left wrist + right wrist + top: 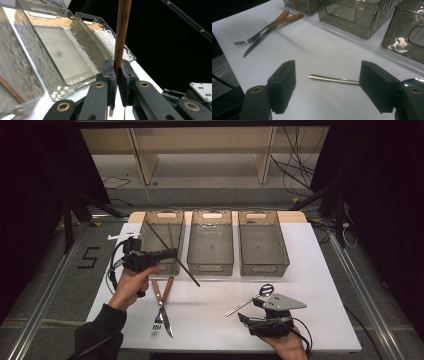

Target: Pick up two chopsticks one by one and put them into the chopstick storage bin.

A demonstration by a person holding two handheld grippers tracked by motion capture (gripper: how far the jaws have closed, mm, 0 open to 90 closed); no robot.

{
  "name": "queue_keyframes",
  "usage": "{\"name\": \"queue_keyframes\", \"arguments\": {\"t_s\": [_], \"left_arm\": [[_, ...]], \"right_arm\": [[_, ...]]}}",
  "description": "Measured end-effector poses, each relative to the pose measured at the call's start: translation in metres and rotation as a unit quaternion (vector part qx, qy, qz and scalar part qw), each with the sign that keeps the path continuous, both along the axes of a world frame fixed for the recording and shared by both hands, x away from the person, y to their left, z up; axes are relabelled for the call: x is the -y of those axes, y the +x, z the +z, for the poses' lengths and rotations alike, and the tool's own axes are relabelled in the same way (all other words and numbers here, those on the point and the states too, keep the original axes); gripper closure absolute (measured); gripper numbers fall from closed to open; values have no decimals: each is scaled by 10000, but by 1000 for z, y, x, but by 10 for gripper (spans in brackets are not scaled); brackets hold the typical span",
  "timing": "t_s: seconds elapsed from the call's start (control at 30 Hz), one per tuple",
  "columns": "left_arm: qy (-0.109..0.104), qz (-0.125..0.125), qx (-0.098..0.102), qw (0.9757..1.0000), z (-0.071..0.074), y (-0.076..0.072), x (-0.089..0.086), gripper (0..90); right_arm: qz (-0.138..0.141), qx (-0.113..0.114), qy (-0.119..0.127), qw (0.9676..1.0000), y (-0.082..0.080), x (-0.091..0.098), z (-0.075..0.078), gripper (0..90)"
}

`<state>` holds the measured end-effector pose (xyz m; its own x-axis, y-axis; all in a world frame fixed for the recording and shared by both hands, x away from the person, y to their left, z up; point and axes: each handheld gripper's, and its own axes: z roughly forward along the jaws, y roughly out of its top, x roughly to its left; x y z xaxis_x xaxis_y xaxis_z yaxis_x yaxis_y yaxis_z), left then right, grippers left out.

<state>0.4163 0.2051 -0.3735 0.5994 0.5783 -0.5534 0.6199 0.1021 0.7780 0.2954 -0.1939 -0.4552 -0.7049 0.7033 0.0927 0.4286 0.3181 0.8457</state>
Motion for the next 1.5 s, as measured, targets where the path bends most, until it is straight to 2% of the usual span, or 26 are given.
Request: {"name": "queue_keyframes", "arguments": {"t_s": [0.13, 0.2, 0.27, 0.37, 0.4, 0.5, 0.6, 0.63, 0.83, 0.87, 1.03, 1.07, 1.1, 1.13, 1.27, 1.33, 1.5], "left_arm": [[71, 145, -65, 9998, 10, 16, -13, 845], [82, 177, -64, 9998, 12, 18, -15, 845], [191, 340, -54, 9992, 19, 27, -23, 845], [244, 453, -67, 9987, 23, 33, -29, 845], [328, 578, -69, 9978, 25, 40, -34, 845], [417, 696, -102, 9966, 26, 48, -39, 845], [509, 969, -189, 9938, 28, 63, -49, 845], [509, 969, -189, 9938, 28, 63, -49, 846], [668, 1260, -319, 9893, 30, 83, -59, 846], [668, 1260, -319, 9893, 30, 83, -59, 846], [775, 1371, -492, 9863, 28, 96, -60, 846], [859, 1376, -572, 9851, 25, 101, -58, 845], [859, 1376, -572, 9851, 25, 101, -58, 845], [981, 1392, -625, 9834, 23, 105, -57, 845], [1078, 1406, -711, 9816, 18, 109, -55, 845], [1132, 1371, -825, 9806, 13, 112, -53, 845], [1235, 1279, -924, 9797, 6, 114, -48, 845]], "right_arm": [[-13, -10, -10, 10000, 0, 0, 0, 282], [-19, -17, -3, 10000, -1, 1, 0, 280], [-70, 10, 29, 10000, -1, 2, 1, 268], [-101, 26, 47, 9999, -1, 3, 1, 261], [-113, 47, 53, 9999, -1, 4, 1, 255], [-124, 37, 79, 9999, -1, 5, 1, 251], [-128, 45, 81, 9999, -2, 5, 1, 247], [-130, 45, 81, 9999, -2, 5, 1, 247], [-143, 48, 98, 9998, -2, 7, 1, 248], [-142, 48, 99, 9998, -2, 7, 1, 248], [-146, 20, 97, 9998, -1, 7, 0, 248], [-139, 29, 105, 9998, -1, 7, 0, 248], [-141, 21, 97, 9999, -1, 7, 0, 248], [-139, 17, 94, 9999, -1, 7, 0, 248], [-125, 24, 107, 9999, -1, 7, 0, 249], [-121, 22, 107, 9999, -1, 7, 0, 250], [-117, 6, 91, 9999, -1, 7, 0, 251]]}}
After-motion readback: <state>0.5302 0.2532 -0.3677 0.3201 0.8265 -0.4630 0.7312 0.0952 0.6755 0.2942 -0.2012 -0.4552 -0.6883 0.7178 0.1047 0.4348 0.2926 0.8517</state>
